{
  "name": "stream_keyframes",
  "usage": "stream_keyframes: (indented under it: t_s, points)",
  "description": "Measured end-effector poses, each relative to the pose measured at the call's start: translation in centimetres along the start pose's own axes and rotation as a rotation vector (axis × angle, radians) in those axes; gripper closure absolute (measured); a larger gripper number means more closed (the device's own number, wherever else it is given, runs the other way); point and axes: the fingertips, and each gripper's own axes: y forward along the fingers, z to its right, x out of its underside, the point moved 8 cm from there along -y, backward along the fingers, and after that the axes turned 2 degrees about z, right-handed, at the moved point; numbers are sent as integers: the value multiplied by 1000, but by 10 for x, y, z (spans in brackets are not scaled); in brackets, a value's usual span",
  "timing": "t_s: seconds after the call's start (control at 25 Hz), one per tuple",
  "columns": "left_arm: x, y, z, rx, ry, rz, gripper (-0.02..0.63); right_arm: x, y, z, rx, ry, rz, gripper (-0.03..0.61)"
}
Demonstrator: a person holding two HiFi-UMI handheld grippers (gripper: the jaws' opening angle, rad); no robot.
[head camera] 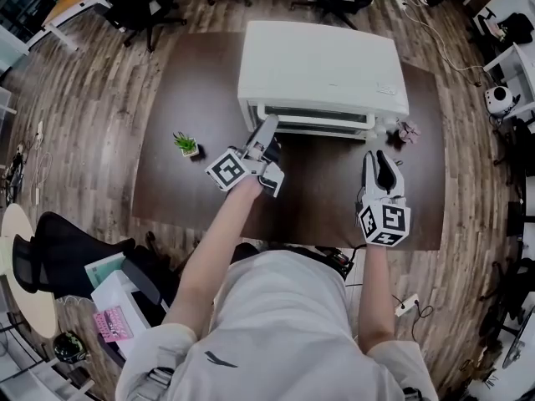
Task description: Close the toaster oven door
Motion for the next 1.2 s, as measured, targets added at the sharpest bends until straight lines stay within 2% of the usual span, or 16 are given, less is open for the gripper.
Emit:
stream_keyframes:
  t_s: [0.2, 0.36, 0.44, 0.52, 0.6, 0.68, 0.72, 0.76, 0.8, 0.84, 0.92, 1.0, 1.2]
  points:
    - [1, 2, -1, 1, -11, -13, 477, 7, -12, -7, -27, 14, 7, 485]
    - [0, -12, 2, -33, 36, -5, 461, 9, -19, -10, -26, 32, 20, 483]
    - [-3, -30, 6, -43, 88, 8, 436, 7, -24, -11, -29, 27, 37, 485]
    - [-7, -53, 14, -60, 186, 24, 436, 6, -32, -13, -33, 15, 56, 485]
    - [-11, -80, 25, -82, 322, 42, 441, 8, -41, -16, -38, 1, 73, 486]
    - [-14, -110, 39, -111, 518, 43, 505, 14, -52, -21, -51, -14, 81, 500]
    - [-14, -126, 47, -129, 624, 29, 564, 19, -58, -25, -57, -23, 82, 522]
    - [-12, -140, 54, -149, 717, 8, 592, 24, -65, -29, -62, -32, 81, 549]
    - [-10, -154, 61, -169, 790, -18, 597, 29, -71, -33, -67, -42, 78, 577]
    - [-6, -167, 65, -191, 843, -43, 612, 35, -77, -38, -75, -51, 71, 578]
    - [3, -188, 70, -235, 924, -93, 615, 48, -86, -45, -90, -55, 44, 579]
    - [12, -201, 70, -266, 972, -137, 615, 57, -91, -51, -90, -53, 14, 580]
    - [20, -207, 69, -268, 987, -182, 615, 61, -97, -59, -64, -50, 10, 580]
